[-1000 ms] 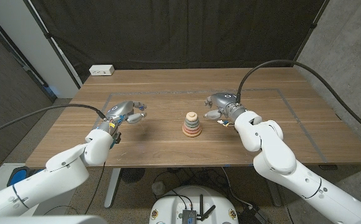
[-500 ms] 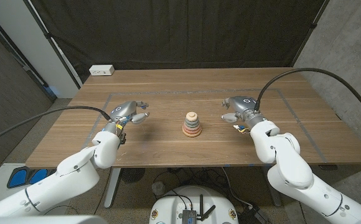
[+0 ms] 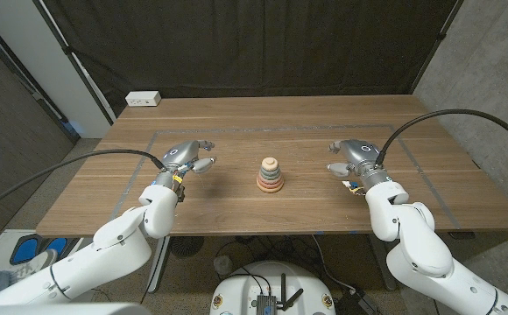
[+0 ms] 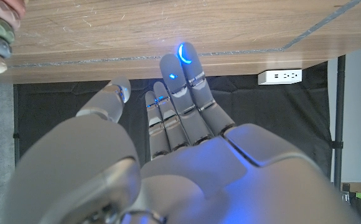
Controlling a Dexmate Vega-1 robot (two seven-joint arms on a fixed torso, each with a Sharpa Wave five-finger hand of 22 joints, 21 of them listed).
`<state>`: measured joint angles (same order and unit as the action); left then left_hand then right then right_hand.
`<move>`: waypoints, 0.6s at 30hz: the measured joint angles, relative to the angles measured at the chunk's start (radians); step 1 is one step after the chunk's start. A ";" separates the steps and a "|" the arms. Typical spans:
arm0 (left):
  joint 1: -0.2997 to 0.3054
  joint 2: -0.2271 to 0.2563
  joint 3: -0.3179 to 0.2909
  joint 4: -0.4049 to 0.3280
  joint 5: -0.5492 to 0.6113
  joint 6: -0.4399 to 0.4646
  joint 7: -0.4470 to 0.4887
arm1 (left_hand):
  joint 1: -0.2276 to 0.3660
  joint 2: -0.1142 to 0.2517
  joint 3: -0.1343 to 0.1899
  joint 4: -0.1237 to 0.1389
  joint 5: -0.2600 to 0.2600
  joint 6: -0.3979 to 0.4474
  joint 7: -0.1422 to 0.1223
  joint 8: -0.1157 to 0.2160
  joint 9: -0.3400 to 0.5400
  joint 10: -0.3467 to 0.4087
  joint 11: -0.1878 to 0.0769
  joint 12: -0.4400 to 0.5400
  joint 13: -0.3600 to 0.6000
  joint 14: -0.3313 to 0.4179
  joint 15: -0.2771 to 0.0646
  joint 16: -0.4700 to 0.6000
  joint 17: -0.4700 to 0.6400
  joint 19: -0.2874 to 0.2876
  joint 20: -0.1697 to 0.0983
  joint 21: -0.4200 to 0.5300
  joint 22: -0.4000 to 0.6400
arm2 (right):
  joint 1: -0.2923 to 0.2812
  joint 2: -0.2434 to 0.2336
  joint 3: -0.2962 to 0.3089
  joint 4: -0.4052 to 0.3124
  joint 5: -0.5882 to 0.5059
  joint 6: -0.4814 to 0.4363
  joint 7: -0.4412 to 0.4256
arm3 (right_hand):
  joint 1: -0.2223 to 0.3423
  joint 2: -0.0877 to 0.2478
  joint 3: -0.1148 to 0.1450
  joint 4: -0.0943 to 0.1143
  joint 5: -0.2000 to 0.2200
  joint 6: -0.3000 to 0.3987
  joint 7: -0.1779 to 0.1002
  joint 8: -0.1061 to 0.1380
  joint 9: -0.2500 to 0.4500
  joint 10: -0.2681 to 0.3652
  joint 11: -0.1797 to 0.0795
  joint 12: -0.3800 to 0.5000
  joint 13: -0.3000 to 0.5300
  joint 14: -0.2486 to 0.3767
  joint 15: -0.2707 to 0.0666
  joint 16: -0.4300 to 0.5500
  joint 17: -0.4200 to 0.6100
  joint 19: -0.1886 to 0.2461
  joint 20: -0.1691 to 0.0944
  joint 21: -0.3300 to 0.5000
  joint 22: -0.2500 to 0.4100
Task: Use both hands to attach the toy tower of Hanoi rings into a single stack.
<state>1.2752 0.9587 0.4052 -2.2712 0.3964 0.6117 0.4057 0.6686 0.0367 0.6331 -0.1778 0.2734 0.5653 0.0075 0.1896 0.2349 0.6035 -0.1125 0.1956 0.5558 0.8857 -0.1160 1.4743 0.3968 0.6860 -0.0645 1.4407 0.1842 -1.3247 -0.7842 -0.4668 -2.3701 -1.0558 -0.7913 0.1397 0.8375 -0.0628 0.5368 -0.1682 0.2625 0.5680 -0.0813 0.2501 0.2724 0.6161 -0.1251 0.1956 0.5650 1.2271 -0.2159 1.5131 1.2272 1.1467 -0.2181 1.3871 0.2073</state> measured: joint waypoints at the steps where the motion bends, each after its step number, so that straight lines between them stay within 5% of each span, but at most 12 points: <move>1: 0.000 0.000 0.000 0.000 -0.001 -0.001 0.000 | -0.001 -0.001 -0.003 0.003 0.000 0.000 0.000 0.000 0.000 0.000 0.000 0.000 0.000 0.000 0.000 0.000 0.002 0.000 0.000 0.000 0.000 | 0.000 0.000 0.000 0.002 0.000 0.000 0.000 | 0.000 0.000 0.000 0.000 0.000 -0.008 -0.001 -0.003 0.000 -0.002 0.002 0.000 0.000 -0.003 0.003 0.000 0.002 -0.003 -0.003 0.000 0.000; 18: -0.066 -0.045 0.029 0.085 -0.048 -0.049 -0.017 | -0.002 -0.002 -0.003 0.003 -0.004 -0.014 0.003 0.000 0.000 -0.018 0.007 0.000 -0.005 0.000 0.000 0.000 0.005 0.000 0.000 0.000 0.000 | 0.006 -0.013 -0.009 0.094 0.099 -0.039 -0.206 | 0.017 -0.004 0.015 -0.001 0.000 -0.018 0.003 -0.010 0.000 -0.036 0.014 -0.003 0.000 -0.053 0.000 -0.020 -0.014 -0.039 0.011 -0.005 -0.003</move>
<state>1.2090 0.9134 0.4340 -2.1867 0.3480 0.5626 0.3883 0.6661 0.0343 0.6305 -0.1752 0.2697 0.5516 0.0106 0.1896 0.2348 0.5856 -0.1053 0.1956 0.5512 0.8858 -0.1161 1.4744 0.4015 0.6861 -0.0645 1.4407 0.1841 -1.3191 -0.7974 -0.4759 -2.2758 -0.9567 -0.8307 -0.0662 0.8545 -0.0669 0.5520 -0.1695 0.2620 0.5498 -0.0784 0.2398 0.2722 0.5804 -0.1108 0.1922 0.5651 1.1737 -0.2163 1.4933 1.2127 1.1078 -0.2072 1.3825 0.2044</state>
